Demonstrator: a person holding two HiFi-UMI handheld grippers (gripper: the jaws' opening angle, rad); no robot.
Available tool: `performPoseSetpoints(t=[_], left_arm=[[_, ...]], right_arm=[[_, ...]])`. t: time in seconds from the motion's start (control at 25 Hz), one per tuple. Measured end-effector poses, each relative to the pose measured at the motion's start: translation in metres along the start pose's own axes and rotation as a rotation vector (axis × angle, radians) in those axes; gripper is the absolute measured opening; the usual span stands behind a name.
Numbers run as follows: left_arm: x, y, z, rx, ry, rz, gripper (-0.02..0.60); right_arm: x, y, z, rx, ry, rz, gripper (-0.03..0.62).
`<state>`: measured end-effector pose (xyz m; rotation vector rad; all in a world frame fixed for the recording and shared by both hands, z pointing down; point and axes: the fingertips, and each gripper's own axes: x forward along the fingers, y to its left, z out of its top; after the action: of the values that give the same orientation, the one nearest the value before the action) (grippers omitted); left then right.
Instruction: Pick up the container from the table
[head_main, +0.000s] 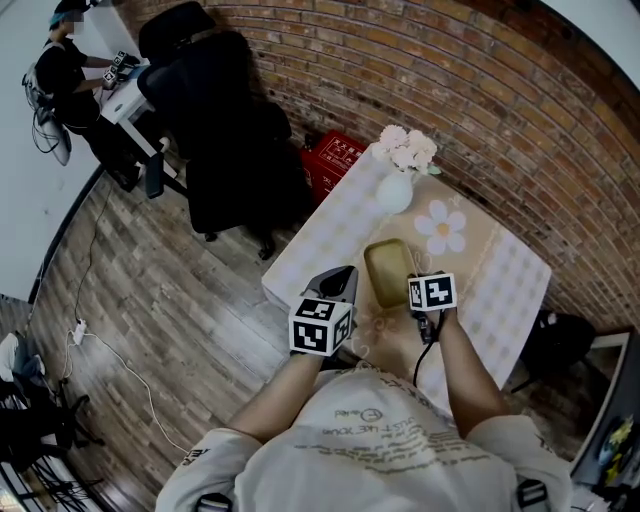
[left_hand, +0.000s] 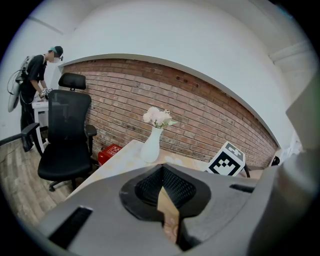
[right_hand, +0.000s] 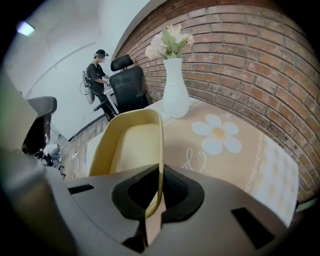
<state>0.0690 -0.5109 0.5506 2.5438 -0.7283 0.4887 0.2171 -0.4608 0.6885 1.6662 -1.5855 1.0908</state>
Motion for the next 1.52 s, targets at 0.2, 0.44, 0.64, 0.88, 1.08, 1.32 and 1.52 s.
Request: performPoseSetpoints(t=[0.2, 0.44, 0.64, 0.88, 1.08, 1.32, 1.52], left_arm=[[0.006, -0.001, 0.001, 0.015, 0.008, -0.012, 0.003], [0.015, -0.006, 0.003, 0.041, 0.022, -0.048, 0.005], [0.024, -0.017, 0.003, 0.063, 0.038, -0.085, 0.005], [0.035, -0.035, 0.003, 0.099, 0.06, -0.148, 0.003], [0.044, -0.053, 0.002, 0.124, 0.077, -0.196, 0.005], [0.05, -0.069, -0.002, 0.148, 0.095, -0.24, 0.005], [0.054, -0.082, -0.004, 0.166, 0.107, -0.272, 0.003]], right_arm=[[-0.021, -0.003, 0.008, 0.029, -0.013, -0.011, 0.003], [-0.052, -0.018, 0.016, 0.093, -0.061, -0.057, 0.003], [-0.079, -0.032, 0.011, 0.175, -0.108, -0.1, 0.003], [-0.103, -0.05, -0.006, 0.27, -0.143, -0.145, 0.003], [-0.116, -0.058, -0.018, 0.315, -0.165, -0.161, 0.003], [-0.126, -0.066, -0.029, 0.358, -0.182, -0.186, 0.003], [-0.133, -0.074, -0.038, 0.39, -0.184, -0.203, 0.003]])
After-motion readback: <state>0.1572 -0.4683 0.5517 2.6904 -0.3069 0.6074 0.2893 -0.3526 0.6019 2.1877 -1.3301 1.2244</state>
